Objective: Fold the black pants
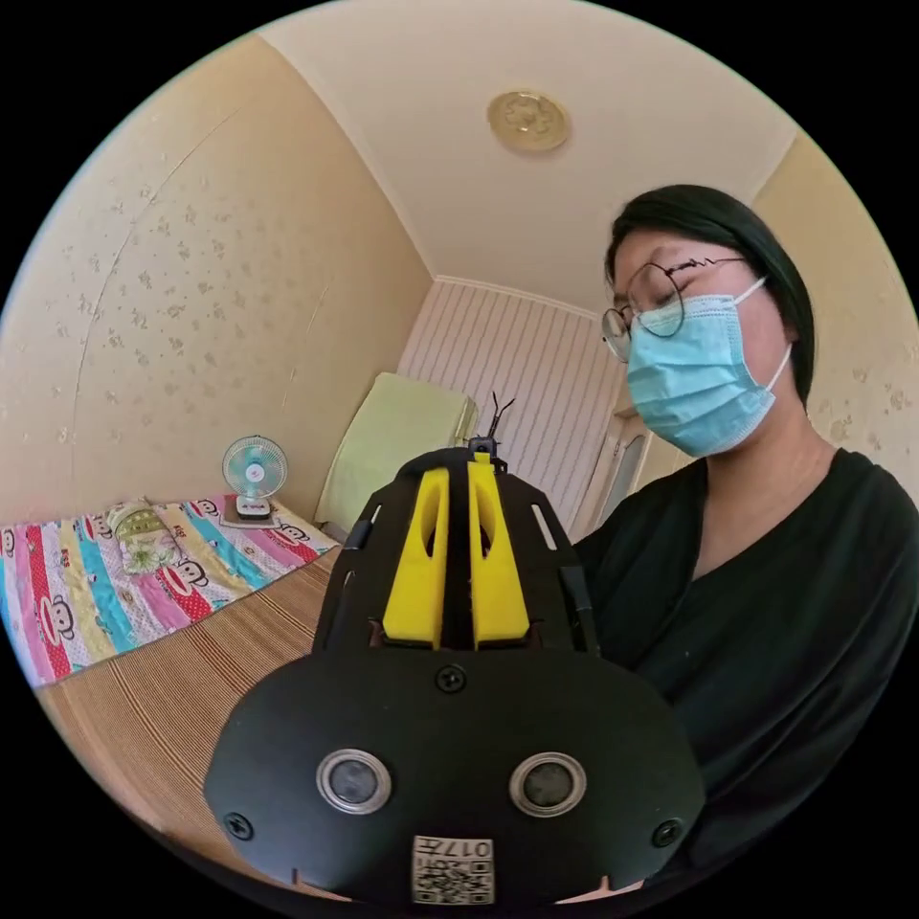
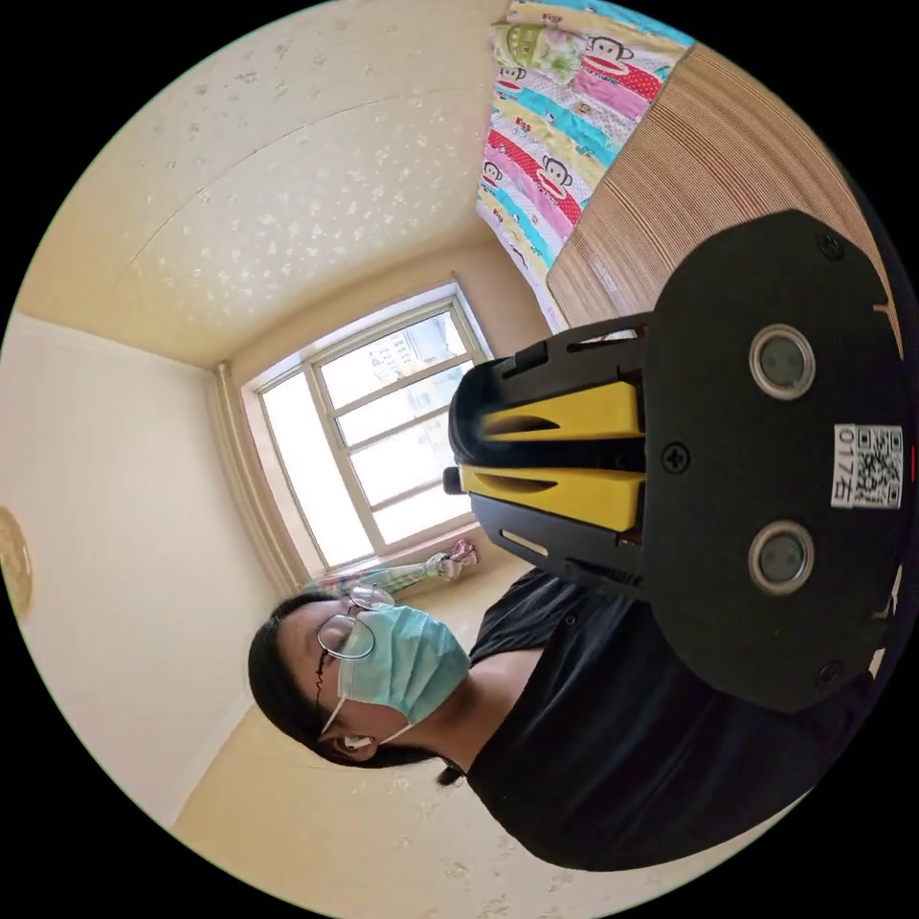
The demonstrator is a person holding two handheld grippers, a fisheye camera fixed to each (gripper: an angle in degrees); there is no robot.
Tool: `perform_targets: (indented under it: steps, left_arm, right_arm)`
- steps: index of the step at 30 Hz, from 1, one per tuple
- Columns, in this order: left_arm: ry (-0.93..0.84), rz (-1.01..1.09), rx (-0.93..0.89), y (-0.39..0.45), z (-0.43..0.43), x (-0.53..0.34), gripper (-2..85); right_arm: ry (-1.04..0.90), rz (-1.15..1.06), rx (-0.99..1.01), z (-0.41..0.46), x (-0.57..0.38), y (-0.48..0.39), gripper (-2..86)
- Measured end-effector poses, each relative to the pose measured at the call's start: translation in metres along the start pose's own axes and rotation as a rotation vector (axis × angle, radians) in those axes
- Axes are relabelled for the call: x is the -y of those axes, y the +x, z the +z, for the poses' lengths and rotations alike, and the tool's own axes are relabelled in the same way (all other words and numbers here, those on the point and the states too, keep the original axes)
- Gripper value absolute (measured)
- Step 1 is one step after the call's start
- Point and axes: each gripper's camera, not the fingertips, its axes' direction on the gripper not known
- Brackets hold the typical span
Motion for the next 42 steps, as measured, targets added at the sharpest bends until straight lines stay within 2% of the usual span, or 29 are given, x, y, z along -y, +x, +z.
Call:
perform_targets:
  steps: [4,6,8,10,13,16,18,21,24,28,32,36,39,40,42]
  left_arm:
    - [-0.054,-0.151,0.136,-0.105,0.035,0.007,3.6]
    - [-0.125,-0.306,0.179,-0.196,0.057,0.01,3.6]
    - [-0.18,-0.341,0.249,-0.254,0.071,0.013,3.6]
    - [-0.227,-0.382,0.321,-0.304,0.083,0.01,3.8]
    - [-0.29,-0.498,0.382,-0.368,0.102,-0.028,4.0]
    - [-0.418,-0.636,0.436,-0.4,0.128,-0.116,4.7]
    - [-0.549,-0.791,0.457,-0.413,0.148,-0.215,5.2]
    - [-0.701,-1.019,0.496,-0.419,0.151,-0.328,7.3]
    - [-0.604,-1.204,0.437,-0.419,0.122,-0.376,8.0]
    - [-0.504,-1.209,0.438,-0.448,0.093,-0.349,11.3]
    - [-0.51,-1.074,0.468,-0.536,0.089,-0.269,14.8]
    - [-0.62,-1.022,0.496,-0.637,0.111,-0.226,16.5]
    - [-0.794,-1.074,0.425,-0.683,0.144,-0.246,16.9]
    - [-0.791,-1.079,0.399,-0.685,0.149,-0.25,16.8]
    - [-0.698,-1.051,0.515,-0.666,0.145,-0.241,15.6]
  right_arm:
    - [-0.099,0.201,-0.188,0.022,0.036,0.128,0.0]
    - [-0.175,0.279,-0.273,0.04,0.054,0.191,0.0]
    - [-0.256,0.334,-0.367,0.063,0.077,0.262,0.1]
    - [-0.32,0.344,-0.444,0.08,0.085,0.305,0.2]
    - [-0.393,0.471,-0.504,0.098,0.065,0.364,0.6]
    - [-0.488,0.616,-0.537,0.108,-0.009,0.406,1.8]
    - [-0.556,0.743,-0.549,0.107,-0.072,0.426,3.5]
    - [-0.678,1.049,-0.551,0.092,-0.178,0.449,7.9]
    - [-0.681,1.227,-0.436,0.063,-0.222,0.451,9.6]
    - [-0.504,1.269,-0.416,0.015,-0.174,0.489,14.4]
    - [-0.351,1.198,-0.402,-0.003,-0.083,0.581,19.5]
    - [-0.308,1.178,-0.397,0.007,-0.031,0.665,22.2]
    - [-0.397,1.22,-0.376,0.035,-0.027,0.716,21.8]
    - [-0.417,1.213,-0.394,0.043,-0.027,0.724,20.8]
    - [-0.367,1.198,-0.471,0.043,-0.023,0.722,18.2]
